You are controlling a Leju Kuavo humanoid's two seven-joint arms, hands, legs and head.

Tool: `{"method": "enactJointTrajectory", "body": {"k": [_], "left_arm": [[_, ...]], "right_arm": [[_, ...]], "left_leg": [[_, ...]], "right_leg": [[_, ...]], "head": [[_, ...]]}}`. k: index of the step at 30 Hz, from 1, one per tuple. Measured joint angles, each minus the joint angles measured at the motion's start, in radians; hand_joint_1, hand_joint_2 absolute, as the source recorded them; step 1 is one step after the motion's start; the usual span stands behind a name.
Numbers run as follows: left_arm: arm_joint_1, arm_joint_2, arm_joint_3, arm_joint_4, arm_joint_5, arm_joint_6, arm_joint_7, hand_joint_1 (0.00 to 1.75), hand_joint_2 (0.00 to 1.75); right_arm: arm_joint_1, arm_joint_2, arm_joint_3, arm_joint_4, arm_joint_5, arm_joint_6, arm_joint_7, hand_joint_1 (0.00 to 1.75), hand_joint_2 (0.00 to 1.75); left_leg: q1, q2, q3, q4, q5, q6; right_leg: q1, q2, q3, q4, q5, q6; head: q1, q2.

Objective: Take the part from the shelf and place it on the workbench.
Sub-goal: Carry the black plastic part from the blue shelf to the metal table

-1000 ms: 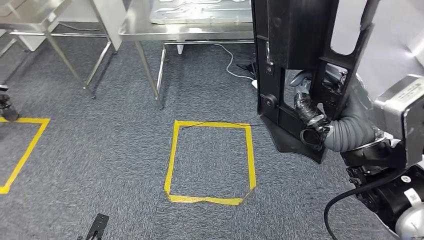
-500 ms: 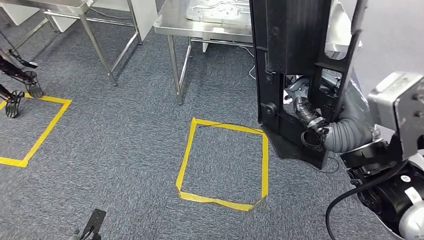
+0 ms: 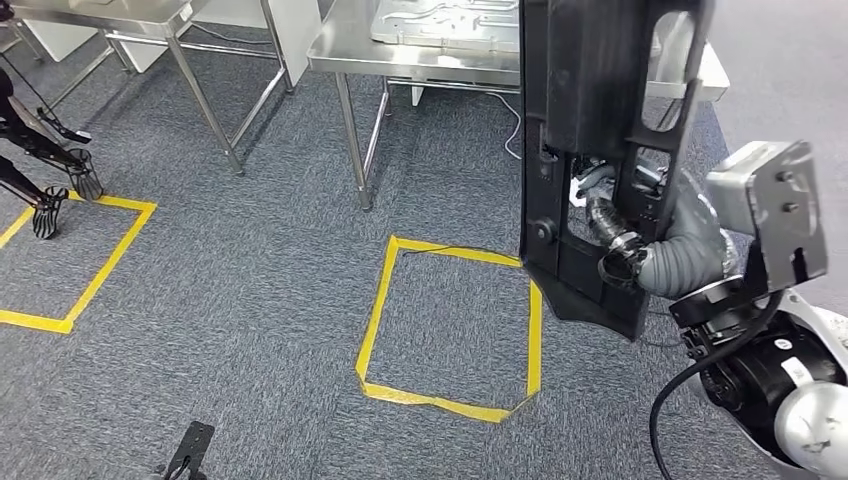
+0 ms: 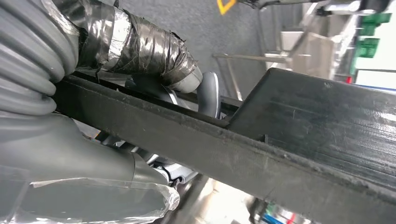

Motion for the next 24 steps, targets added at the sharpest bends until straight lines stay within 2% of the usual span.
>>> {"method": "enactJointTrajectory", "body": {"k": [1, 2, 3, 4, 8, 9, 10, 12, 13, 14, 15, 17, 18, 19, 21, 23, 24], "left_arm": [[0.0, 0.0, 0.0, 0.0, 0.0, -0.006, -0.001, 0.0, 1.75], [-0.002, 0.0, 0.0, 0.0, 0.0, -0.014, -0.003, 0.0, 1.75], [-0.003, 0.0, -0.001, 0.0, 0.0, -0.022, -0.004, 0.0, 1.75], [-0.005, 0.0, -0.001, 0.0, 0.0, -0.032, -0.006, 0.0, 1.75], [-0.008, -0.001, -0.001, 0.0, 0.0, -0.056, -0.012, 0.0, 1.75], [-0.009, -0.001, -0.001, 0.0, 0.0, -0.057, -0.013, 0.0, 1.75], [-0.01, -0.001, -0.001, 0.0, 0.0, -0.057, -0.014, 0.0, 1.75], [-0.011, -0.002, -0.001, 0.0, 0.0, -0.058, -0.015, 0.0, 1.75], [-0.011, -0.002, -0.001, 0.0, 0.0, -0.059, -0.015, 0.0, 1.75], [-0.011, -0.002, -0.001, 0.0, 0.0, -0.059, -0.016, 0.0, 1.75], [-0.011, -0.002, -0.001, 0.0, 0.0, -0.059, -0.016, 0.0, 1.75], [-0.012, -0.003, -0.001, 0.0, 0.0, -0.059, -0.019, 0.0, 1.75], [-0.013, -0.003, -0.001, 0.0, 0.0, -0.06, -0.02, 0.0, 1.75], [-0.013, -0.004, -0.001, 0.0, 0.0, -0.06, -0.022, 0.0, 1.75], [-0.013, -0.005, -0.001, 0.0, 0.0, -0.06, -0.023, 0.0, 1.75], [-0.012, -0.006, -0.001, 0.0, -0.001, -0.06, -0.024, 0.0, 1.75], [-0.012, -0.007, -0.001, 0.0, -0.001, -0.06, -0.025, 0.0, 1.75]], "right_arm": [[0.003, -0.001, -0.001, 0.006, 0.0, 0.004, 0.0, 1.75, 1.75], [0.004, -0.004, -0.002, 0.013, 0.008, 0.011, 0.004, 1.75, 1.75], [0.004, -0.008, -0.003, 0.02, 0.026, 0.019, 0.01, 1.75, 1.75], [0.004, -0.015, -0.004, 0.028, 0.056, 0.03, 0.025, 1.75, 1.75], [0.007, -0.052, -0.008, 0.072, 0.154, 0.062, 0.086, 1.75, 1.75], [0.011, -0.061, -0.011, 0.084, 0.155, 0.066, 0.091, 1.75, 1.75], [0.016, -0.069, -0.016, 0.096, 0.153, 0.07, 0.093, 1.75, 1.75], [0.03, -0.082, -0.027, 0.119, 0.152, 0.076, 0.092, 1.75, 1.75], [0.038, -0.088, -0.03, 0.13, 0.152, 0.079, 0.092, 1.75, 1.75], [0.045, -0.093, -0.031, 0.139, 0.153, 0.081, 0.093, 1.75, 1.75], [0.049, -0.097, -0.031, 0.147, 0.153, 0.083, 0.093, 1.75, 1.75], [0.052, -0.106, -0.035, 0.158, 0.154, 0.084, 0.093, 1.75, 1.75], [0.052, -0.109, -0.039, 0.162, 0.155, 0.084, 0.093, 1.75, 1.75], [0.053, -0.112, -0.045, 0.167, 0.156, 0.085, 0.094, 1.75, 1.75], [0.054, -0.117, -0.055, 0.174, 0.158, 0.089, 0.094, 1.75, 1.75], [0.056, -0.123, -0.062, 0.179, 0.161, 0.096, 0.096, 1.75, 1.75], [0.056, -0.124, -0.064, 0.181, 0.166, 0.1, 0.097, 1.75, 1.75]], "left_leg": [[0.003, 0.003, 0.03, -0.063, 0.032, -0.002], [0.003, 0.004, 0.062, -0.123, 0.052, -0.003], [0.002, 0.004, 0.085, -0.167, 0.063, 0.002], [0.001, 0.003, 0.096, -0.189, 0.063, 0.008], [-0.001, 0.0, 0.098, -0.197, 0.061, 0.039], [0.001, -0.001, 0.099, -0.201, 0.062, 0.046], [0.001, -0.001, 0.1, -0.203, 0.063, 0.052], [-0.001, -0.002, 0.1, -0.203, 0.062, 0.059], [-0.003, -0.002, 0.1, -0.203, 0.061, 0.06], [-0.004, -0.003, 0.101, -0.203, 0.061, 0.06], [-0.005, -0.003, 0.102, -0.203, 0.06, 0.061], [-0.006, -0.005, 0.105, -0.203, 0.058, 0.059], [-0.007, -0.006, 0.105, -0.202, 0.057, 0.056], [-0.008, -0.007, 0.105, -0.203, 0.057, 0.052], [-0.008, -0.007, 0.104, -0.206, 0.059, 0.041], [-0.008, -0.006, 0.1, -0.201, 0.053, 0.03], [-0.008, -0.004, 0.092, -0.18, 0.04, 0.025]], "right_leg": [[-0.002, 0.0, 0.0, 0.006, -0.005, 0.004], [-0.002, 0.0, -0.003, 0.013, -0.01, 0.011], [-0.001, 0.0, -0.006, 0.021, -0.015, 0.017], [0.0, 0.0, -0.009, 0.026, -0.019, 0.023], [-0.001, 0.0, -0.015, 0.034, -0.029, 0.042], [-0.002, 0.001, -0.027, 0.061, -0.046, 0.046], [-0.003, 0.002, -0.05, 0.109, -0.071, 0.049], [-0.003, 0.004, -0.116, 0.238, -0.124, 0.053], [-0.003, 0.005, -0.141, 0.283, -0.132, 0.054], [-0.003, 0.005, -0.152, 0.293, -0.123, 0.053], [-0.003, 0.005, -0.142, 0.265, -0.095, 0.05], [-0.001, 0.006, -0.086, 0.136, -0.027, 0.04], [0.002, 0.006, -0.058, 0.076, -0.007, 0.035], [0.006, 0.007, -0.041, 0.039, 0.001, 0.031], [0.012, 0.007, -0.033, 0.021, -0.001, 0.026], [0.005, 0.006, -0.027, 0.011, 0.004, 0.017], [0.002, 0.005, -0.022, 0.005, 0.006, 0.012]], "head": [[0.0, 0.0], [-0.001, 0.0], [-0.002, 0.0], [-0.003, 0.0], [-0.003, 0.0], [0.0, 0.0], [0.002, 0.0], [0.006, 0.0], [0.007, 0.0], [0.007, 0.0], [0.007, 0.0], [0.007, 0.0], [0.006, 0.0], [0.006, 0.0], [0.006, 0.0], [0.006, 0.0], [0.004, 0.0]]}}
